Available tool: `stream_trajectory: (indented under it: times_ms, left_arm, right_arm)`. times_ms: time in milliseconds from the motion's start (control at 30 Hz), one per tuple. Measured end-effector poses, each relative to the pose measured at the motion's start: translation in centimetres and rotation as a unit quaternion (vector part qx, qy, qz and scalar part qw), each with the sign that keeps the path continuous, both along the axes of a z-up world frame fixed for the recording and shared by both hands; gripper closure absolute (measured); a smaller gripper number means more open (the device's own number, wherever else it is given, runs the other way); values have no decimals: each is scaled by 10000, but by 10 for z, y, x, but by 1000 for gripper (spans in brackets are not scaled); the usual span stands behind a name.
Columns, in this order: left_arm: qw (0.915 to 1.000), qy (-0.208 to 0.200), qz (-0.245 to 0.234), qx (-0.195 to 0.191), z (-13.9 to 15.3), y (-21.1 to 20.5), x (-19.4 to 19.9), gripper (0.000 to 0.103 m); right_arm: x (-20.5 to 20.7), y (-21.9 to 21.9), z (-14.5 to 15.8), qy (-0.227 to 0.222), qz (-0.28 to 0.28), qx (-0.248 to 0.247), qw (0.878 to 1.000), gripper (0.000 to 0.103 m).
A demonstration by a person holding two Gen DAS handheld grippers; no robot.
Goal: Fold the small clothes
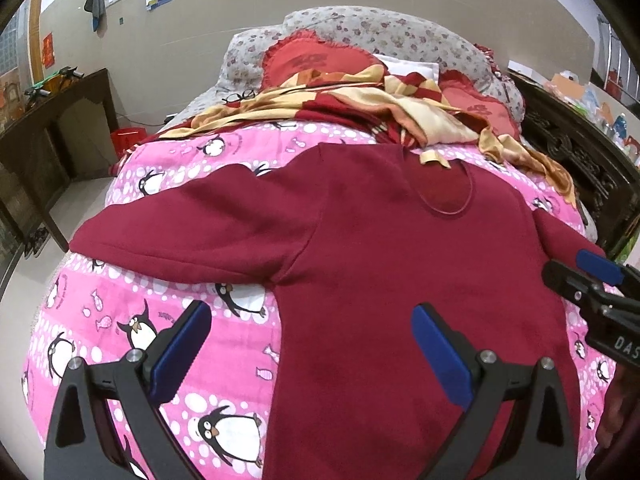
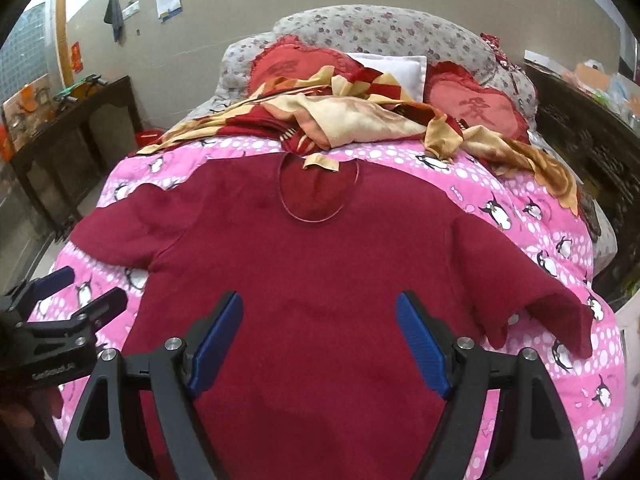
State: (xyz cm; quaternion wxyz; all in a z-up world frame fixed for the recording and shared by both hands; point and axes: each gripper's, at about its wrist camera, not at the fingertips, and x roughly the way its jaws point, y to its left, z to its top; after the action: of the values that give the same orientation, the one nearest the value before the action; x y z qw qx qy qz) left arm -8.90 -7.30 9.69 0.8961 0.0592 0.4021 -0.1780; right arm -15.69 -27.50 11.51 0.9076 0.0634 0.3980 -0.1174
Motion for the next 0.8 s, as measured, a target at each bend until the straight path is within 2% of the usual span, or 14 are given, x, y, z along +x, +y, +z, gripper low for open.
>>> stream_trajectory:
  times_ms: [133, 333, 800]
  left_arm:
    - [9999, 81, 88, -92, -5, 2, 9, 1]
    - [9998, 173, 90, -62, -13, -3, 17, 1]
    - [9995, 297, -16, 42, -25, -24, 17, 1]
  right_arm:
    - [9, 1, -11, 38, -93, -85, 9999, 8]
    - [16, 0, -31, 189, -282, 65, 9994, 8]
    - [12, -18, -46, 398, -512, 193, 9977, 8]
